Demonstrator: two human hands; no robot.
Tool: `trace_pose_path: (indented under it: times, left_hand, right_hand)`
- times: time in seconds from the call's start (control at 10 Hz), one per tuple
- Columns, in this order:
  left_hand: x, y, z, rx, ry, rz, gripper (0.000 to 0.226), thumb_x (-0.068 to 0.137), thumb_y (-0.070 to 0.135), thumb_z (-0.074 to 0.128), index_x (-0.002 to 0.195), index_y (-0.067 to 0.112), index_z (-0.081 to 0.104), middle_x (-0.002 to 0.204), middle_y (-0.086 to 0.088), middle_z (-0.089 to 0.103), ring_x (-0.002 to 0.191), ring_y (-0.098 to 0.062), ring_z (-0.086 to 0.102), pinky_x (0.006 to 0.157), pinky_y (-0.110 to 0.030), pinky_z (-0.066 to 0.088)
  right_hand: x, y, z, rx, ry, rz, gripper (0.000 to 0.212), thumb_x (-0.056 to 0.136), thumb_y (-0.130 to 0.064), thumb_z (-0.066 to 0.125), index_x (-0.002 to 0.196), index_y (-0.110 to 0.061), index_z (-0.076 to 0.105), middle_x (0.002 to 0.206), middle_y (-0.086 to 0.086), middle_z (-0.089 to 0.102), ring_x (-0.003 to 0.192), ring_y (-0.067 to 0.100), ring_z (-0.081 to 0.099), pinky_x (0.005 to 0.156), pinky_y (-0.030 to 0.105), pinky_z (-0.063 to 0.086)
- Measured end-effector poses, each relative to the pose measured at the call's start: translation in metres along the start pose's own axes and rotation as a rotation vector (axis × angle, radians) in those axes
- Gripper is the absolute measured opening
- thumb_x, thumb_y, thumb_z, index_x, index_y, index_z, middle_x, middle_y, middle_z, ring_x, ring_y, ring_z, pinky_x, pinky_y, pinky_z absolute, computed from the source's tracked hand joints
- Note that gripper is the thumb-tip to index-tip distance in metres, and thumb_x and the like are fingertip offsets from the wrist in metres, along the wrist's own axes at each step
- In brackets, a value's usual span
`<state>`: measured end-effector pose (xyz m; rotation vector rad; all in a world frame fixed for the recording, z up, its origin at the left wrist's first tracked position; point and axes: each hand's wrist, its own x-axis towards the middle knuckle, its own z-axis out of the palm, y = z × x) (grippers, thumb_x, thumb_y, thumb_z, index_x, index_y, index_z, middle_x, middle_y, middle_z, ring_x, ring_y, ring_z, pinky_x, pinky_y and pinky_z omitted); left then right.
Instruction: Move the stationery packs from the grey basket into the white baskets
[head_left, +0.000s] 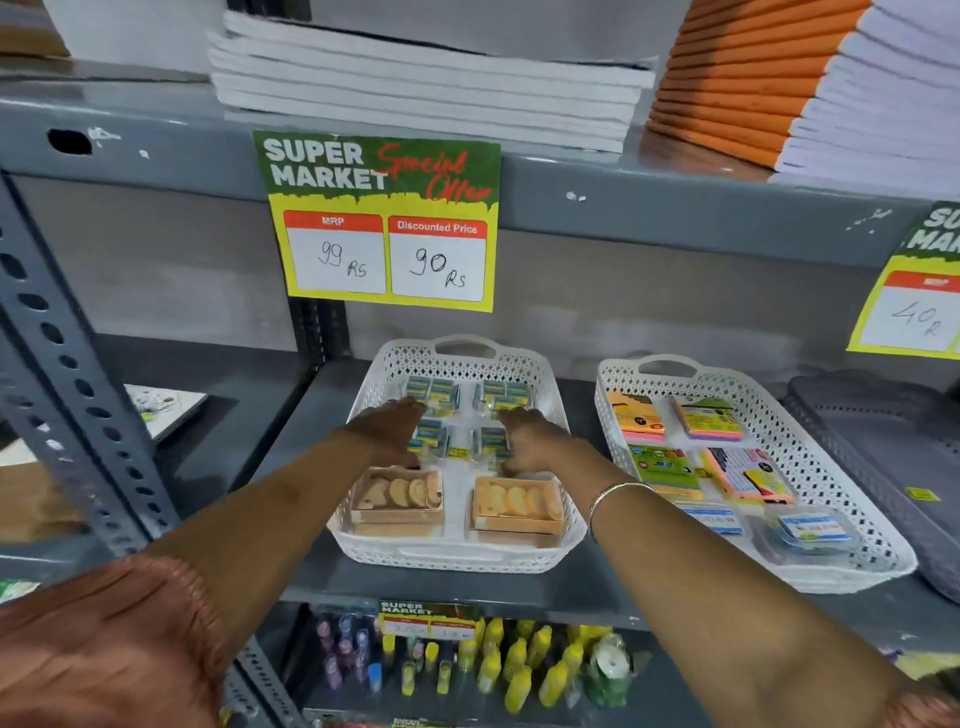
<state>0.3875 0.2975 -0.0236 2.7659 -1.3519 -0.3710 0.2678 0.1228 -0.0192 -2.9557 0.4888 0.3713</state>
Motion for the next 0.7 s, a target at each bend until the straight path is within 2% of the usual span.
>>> trace_pose_path:
  times: [0.1,0.2,0.3,0.4,0.5,0.6,0.7]
  left_hand:
    - [0.012,-0.008,0.009,0.012,-0.051,0.006,0.082,0.083,0.027,0.066,0.147,0.010,0.017,0.157,-0.012,0.020,0.142,-0.028,0.025,0.115,-0.037,0.026]
    - [0.021,-0.013,0.017,-0.018,-0.048,0.044,0.081,0.078,0.026,0.073,0.143,0.012,0.027,0.149,-0.013,0.036,0.133,-0.031,0.040,0.109,-0.040,0.036]
    - [0.023,-0.014,0.016,-0.026,-0.019,0.072,0.077,0.075,0.022,0.075,0.139,0.011,0.034,0.141,-0.015,0.046,0.125,-0.032,0.048,0.104,-0.041,0.041]
    - [0.028,-0.017,0.019,-0.016,0.025,0.099,0.064,0.074,0.019,0.076,0.129,0.013,0.044,0.126,-0.016,0.057,0.110,-0.031,0.056,0.093,-0.044,0.048]
    - [0.026,-0.018,0.017,-0.003,0.004,0.105,0.066,0.073,0.019,0.076,0.130,0.013,0.043,0.126,-0.016,0.057,0.110,-0.031,0.056,0.093,-0.045,0.048]
    - [0.017,-0.009,0.011,0.022,0.030,0.083,0.082,0.076,0.027,0.074,0.142,0.012,0.028,0.141,-0.016,0.043,0.126,-0.034,0.045,0.102,-0.048,0.041]
    - [0.009,-0.001,0.009,0.019,0.158,0.015,0.084,0.078,0.034,0.070,0.144,0.010,0.023,0.148,-0.013,0.035,0.134,-0.032,0.036,0.107,-0.048,0.033]
  right_hand:
    - [0.008,0.005,0.008,-0.001,-0.053,0.002,0.070,0.078,-0.025,0.071,0.138,-0.009,0.038,0.135,0.016,0.048,0.123,0.034,0.050,0.101,0.044,0.047]
    - [0.014,0.006,0.010,0.023,-0.052,-0.001,0.063,0.076,-0.024,0.074,0.131,-0.010,0.047,0.129,0.015,0.055,0.117,0.033,0.056,0.099,0.041,0.049]
    - [0.015,0.006,0.007,0.048,-0.026,-0.009,0.058,0.075,-0.017,0.074,0.127,-0.009,0.051,0.126,0.015,0.058,0.115,0.032,0.058,0.098,0.037,0.050]
    - [0.015,0.004,0.007,0.048,-0.023,-0.011,0.065,0.076,-0.015,0.074,0.134,-0.008,0.046,0.131,0.014,0.054,0.120,0.031,0.054,0.097,0.035,0.046]
    - [0.011,0.003,0.005,0.053,-0.031,-0.003,0.070,0.076,-0.019,0.075,0.137,-0.008,0.043,0.134,0.015,0.051,0.122,0.032,0.052,0.099,0.035,0.046]
    - [0.003,-0.001,0.001,0.043,0.016,0.001,0.080,0.077,-0.029,0.075,0.142,-0.007,0.036,0.143,0.018,0.045,0.131,0.034,0.043,0.107,0.040,0.042]
    - [-0.005,-0.001,-0.001,0.040,0.142,0.005,0.080,0.082,-0.032,0.070,0.146,-0.006,0.030,0.148,0.017,0.038,0.138,0.033,0.034,0.112,0.041,0.036]
